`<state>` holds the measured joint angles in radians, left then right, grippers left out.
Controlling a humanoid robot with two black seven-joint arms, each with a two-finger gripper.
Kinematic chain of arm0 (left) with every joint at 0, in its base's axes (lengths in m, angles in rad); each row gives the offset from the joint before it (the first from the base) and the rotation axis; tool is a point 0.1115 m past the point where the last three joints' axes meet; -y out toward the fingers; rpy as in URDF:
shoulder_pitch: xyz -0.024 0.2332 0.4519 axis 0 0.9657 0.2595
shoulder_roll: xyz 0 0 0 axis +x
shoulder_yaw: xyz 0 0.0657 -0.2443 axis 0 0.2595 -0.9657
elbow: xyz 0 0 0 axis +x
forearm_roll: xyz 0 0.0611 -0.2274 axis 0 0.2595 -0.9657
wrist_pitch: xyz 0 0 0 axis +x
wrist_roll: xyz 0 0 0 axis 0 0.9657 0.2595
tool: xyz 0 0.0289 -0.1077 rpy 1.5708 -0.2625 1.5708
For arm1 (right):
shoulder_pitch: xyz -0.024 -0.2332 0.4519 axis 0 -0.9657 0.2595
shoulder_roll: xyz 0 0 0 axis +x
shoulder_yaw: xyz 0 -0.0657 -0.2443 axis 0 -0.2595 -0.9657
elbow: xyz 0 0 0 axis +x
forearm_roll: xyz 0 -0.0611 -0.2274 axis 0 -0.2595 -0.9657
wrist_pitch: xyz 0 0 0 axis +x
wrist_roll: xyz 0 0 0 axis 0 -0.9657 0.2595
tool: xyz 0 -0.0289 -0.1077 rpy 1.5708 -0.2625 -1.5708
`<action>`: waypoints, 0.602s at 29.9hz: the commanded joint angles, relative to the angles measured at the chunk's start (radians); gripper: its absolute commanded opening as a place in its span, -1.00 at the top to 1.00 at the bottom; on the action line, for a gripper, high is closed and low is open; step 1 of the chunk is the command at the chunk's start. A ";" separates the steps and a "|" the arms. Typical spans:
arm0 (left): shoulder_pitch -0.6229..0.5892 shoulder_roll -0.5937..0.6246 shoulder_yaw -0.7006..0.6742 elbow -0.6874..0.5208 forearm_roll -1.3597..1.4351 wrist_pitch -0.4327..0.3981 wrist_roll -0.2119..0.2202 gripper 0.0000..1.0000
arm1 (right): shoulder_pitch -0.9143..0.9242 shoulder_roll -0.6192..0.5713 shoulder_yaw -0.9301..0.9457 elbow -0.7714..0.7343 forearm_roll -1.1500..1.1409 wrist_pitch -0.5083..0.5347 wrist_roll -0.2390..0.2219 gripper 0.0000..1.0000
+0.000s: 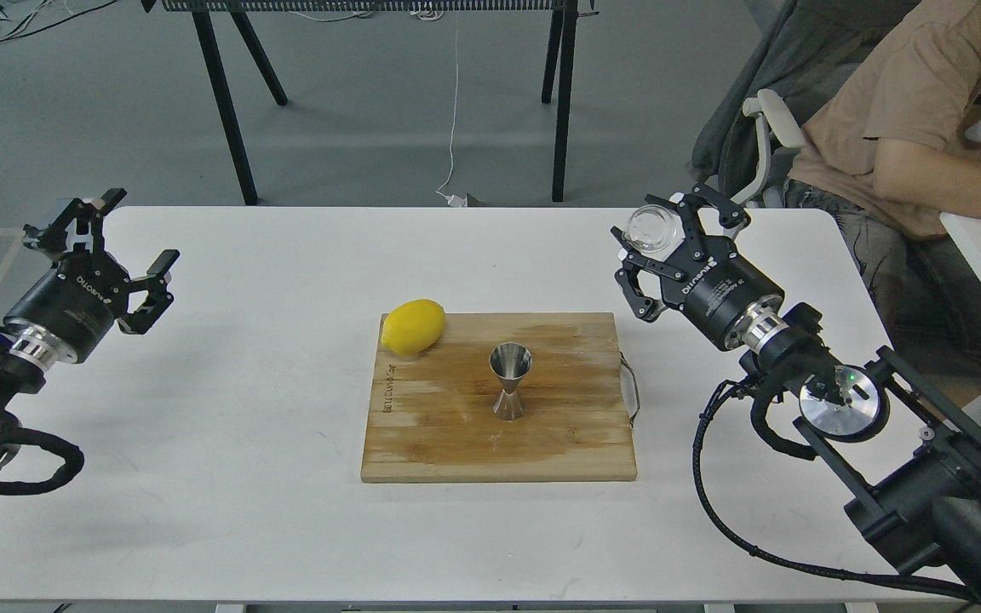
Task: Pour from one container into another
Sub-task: 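Lift the glass with the right gripper and move it above the jigger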
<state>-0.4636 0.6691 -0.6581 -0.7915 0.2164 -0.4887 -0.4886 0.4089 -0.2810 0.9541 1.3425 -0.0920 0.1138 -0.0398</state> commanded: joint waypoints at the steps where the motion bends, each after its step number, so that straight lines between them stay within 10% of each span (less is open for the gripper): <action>1: 0.000 0.000 0.002 0.000 0.001 0.000 0.000 -0.88 | 0.037 0.000 -0.067 -0.003 -0.051 0.004 0.001 0.20; 18: -0.003 -0.020 0.003 0.009 0.003 0.000 0.000 -0.88 | 0.175 -0.001 -0.319 -0.009 -0.330 0.004 0.001 0.21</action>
<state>-0.4634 0.6540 -0.6550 -0.7890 0.2196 -0.4887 -0.4886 0.5579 -0.2833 0.6769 1.3366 -0.3821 0.1183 -0.0383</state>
